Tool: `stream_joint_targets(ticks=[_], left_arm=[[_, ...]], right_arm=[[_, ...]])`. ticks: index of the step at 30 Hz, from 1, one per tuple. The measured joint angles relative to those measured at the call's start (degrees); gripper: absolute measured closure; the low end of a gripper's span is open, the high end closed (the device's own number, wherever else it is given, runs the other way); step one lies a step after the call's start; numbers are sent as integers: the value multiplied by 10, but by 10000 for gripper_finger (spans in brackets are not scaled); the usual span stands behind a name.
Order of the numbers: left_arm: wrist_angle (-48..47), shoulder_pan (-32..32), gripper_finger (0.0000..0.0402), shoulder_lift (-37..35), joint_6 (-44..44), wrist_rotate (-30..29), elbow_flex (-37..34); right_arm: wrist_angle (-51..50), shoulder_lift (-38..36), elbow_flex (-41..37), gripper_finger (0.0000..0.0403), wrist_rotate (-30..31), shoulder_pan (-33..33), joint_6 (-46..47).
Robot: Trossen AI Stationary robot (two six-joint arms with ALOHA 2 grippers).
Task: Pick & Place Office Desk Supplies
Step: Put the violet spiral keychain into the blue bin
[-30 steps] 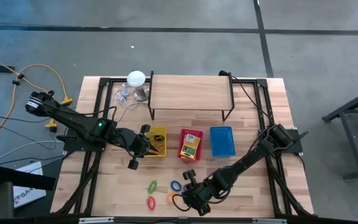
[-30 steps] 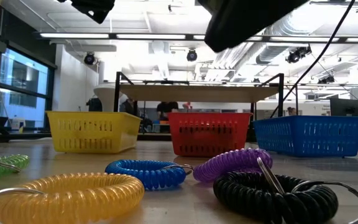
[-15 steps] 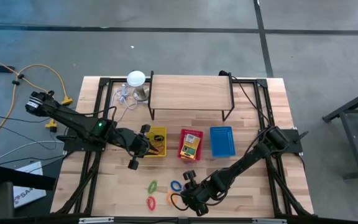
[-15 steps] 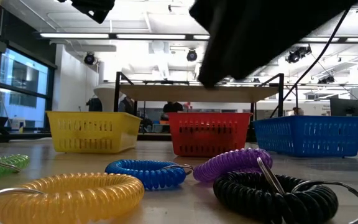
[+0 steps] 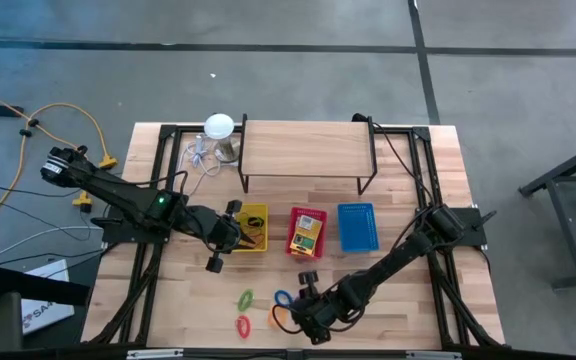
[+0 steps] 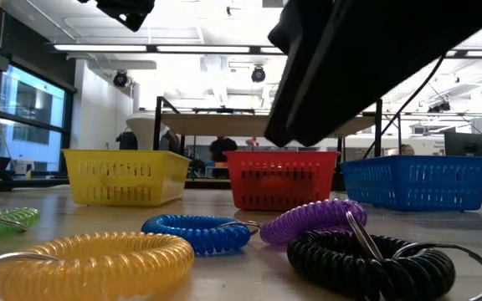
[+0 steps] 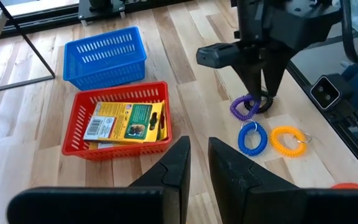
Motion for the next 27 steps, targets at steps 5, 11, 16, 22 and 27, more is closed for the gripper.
stream_joint_targets(ticks=[5, 11, 16, 22, 27], left_arm=[[0, 0, 347, 0, 0, 0, 0], [0, 0, 347, 0, 0, 0, 0], [2, 0, 347, 0, 0, 0, 0], [13, 0, 347, 0, 0, 0, 0], [23, 0, 347, 0, 0, 0, 0]], right_arm=[[-14, 0, 0, 282, 0, 0, 21], [-18, 3, 0, 282, 2, 1, 30], [-20, 25, -2, 282, -1, 4, 34], [-22, 28, 0, 282, -1, 2, 47], [-24, 28, 0, 283, 1, 3, 54]])
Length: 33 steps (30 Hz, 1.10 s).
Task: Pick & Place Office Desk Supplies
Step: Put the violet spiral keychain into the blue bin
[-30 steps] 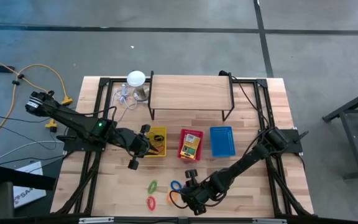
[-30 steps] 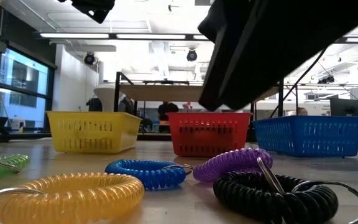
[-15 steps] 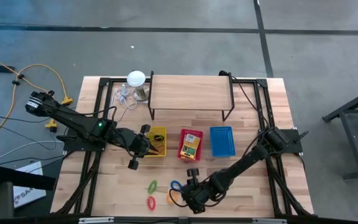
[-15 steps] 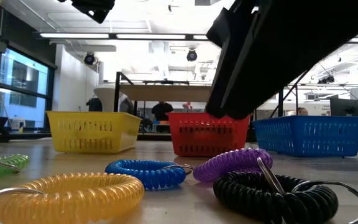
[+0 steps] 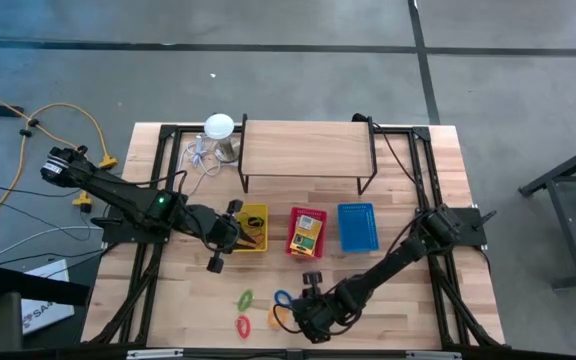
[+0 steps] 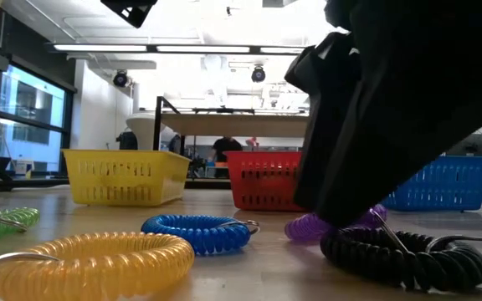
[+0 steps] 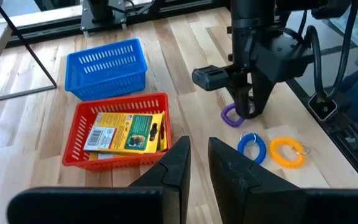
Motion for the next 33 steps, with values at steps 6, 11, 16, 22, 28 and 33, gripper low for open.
stream_joint_targets(ticks=[6, 11, 16, 22, 28, 33], left_arm=[[3, 0, 347, 0, 0, 0, 0], [5, 0, 347, 0, 0, 0, 0], [5, 0, 347, 0, 0, 0, 0], [5, 0, 347, 0, 0, 0, 0], [5, 0, 347, 0, 0, 0, 0], [5, 0, 347, 0, 0, 0, 0]], right_arm=[[-7, 0, 0, 283, 9, 0, 33], [-19, 0, 0, 283, 31, 0, 58], [-22, 0, 0, 283, 32, 0, 83], [-36, -2, 0, 283, 30, 0, 99], [-57, -8, 0, 283, 30, 0, 116], [-74, -8, 0, 283, 27, 0, 141]])
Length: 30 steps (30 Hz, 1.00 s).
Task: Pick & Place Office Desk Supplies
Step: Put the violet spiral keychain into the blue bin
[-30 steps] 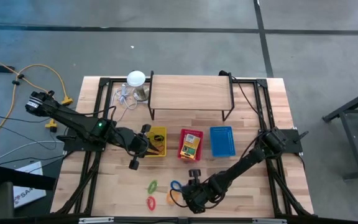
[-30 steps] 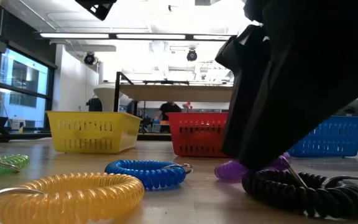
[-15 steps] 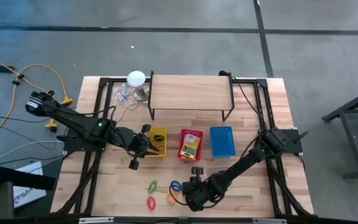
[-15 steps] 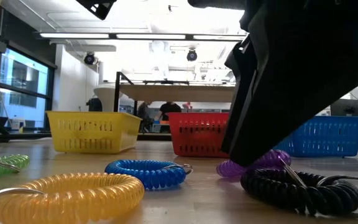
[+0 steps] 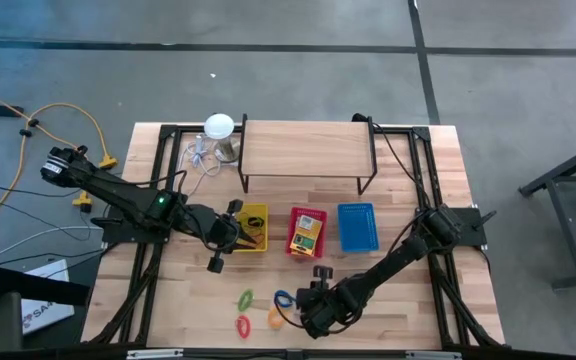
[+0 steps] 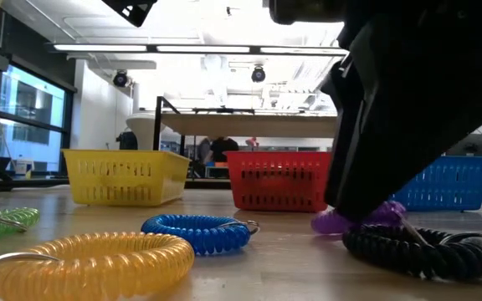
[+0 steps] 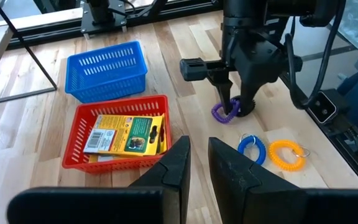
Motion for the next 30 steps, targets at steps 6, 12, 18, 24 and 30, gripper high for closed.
stream_joint_targets(ticks=[6, 12, 18, 24, 30], left_arm=[[0, 0, 347, 0, 0, 0, 0], [0, 0, 347, 0, 0, 0, 0], [0, 0, 347, 0, 0, 0, 0], [0, 0, 347, 0, 0, 0, 0], [0, 0, 347, 0, 0, 0, 0]], right_arm=[[-12, 0, 0, 283, -21, 1, 31], [-27, 0, 0, 283, -44, 1, 57], [-27, 0, 0, 283, -43, 1, 57], [-27, 0, 0, 315, -43, 1, 52], [-27, 0, 0, 355, -43, 1, 46]])
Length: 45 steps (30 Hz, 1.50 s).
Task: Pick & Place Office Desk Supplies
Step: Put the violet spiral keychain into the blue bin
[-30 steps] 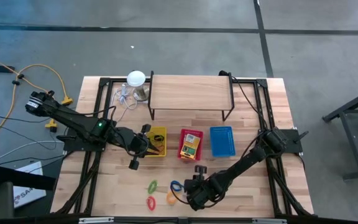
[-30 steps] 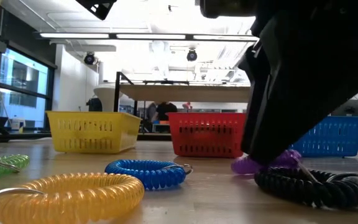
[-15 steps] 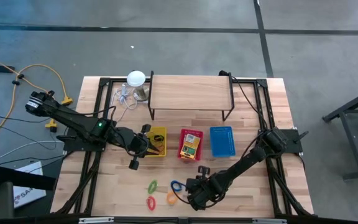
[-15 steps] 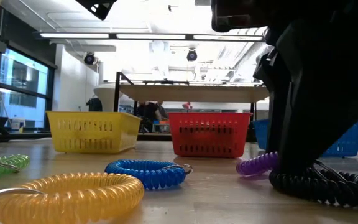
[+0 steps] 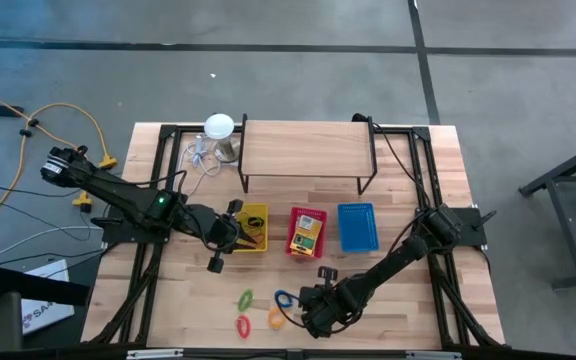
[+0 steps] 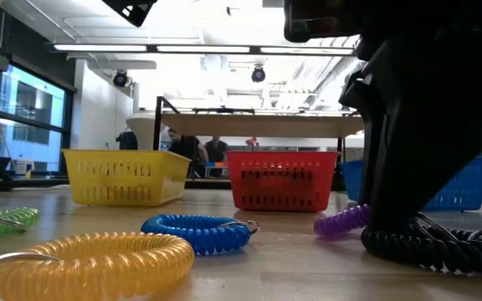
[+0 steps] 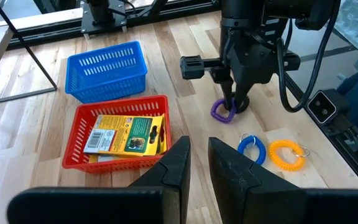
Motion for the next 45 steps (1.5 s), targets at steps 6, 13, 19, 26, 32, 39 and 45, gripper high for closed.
stream_joint_targets(ticks=[6, 13, 19, 26, 32, 39, 45], left_arm=[[0, 0, 347, 0, 0, 0, 0], [0, 0, 347, 0, 0, 0, 0], [0, 0, 347, 0, 0, 0, 0], [0, 0, 347, 0, 0, 0, 0], [0, 0, 347, 0, 0, 0, 0], [0, 0, 347, 0, 0, 0, 0], [0, 0, 347, 0, 0, 0, 0]], right_arm=[[0, 0, 0, 382, 0, 0, 0], [0, 0, 0, 377, 0, 0, 0], [0, 0, 0, 379, -1, 0, -4], [-1, -17, 0, 379, 5, 1, -14], [-15, -47, 0, 379, 25, 1, -29], [-29, -82, 0, 379, 64, 1, -35], [-35, -86, 0, 380, 75, 5, -35]])
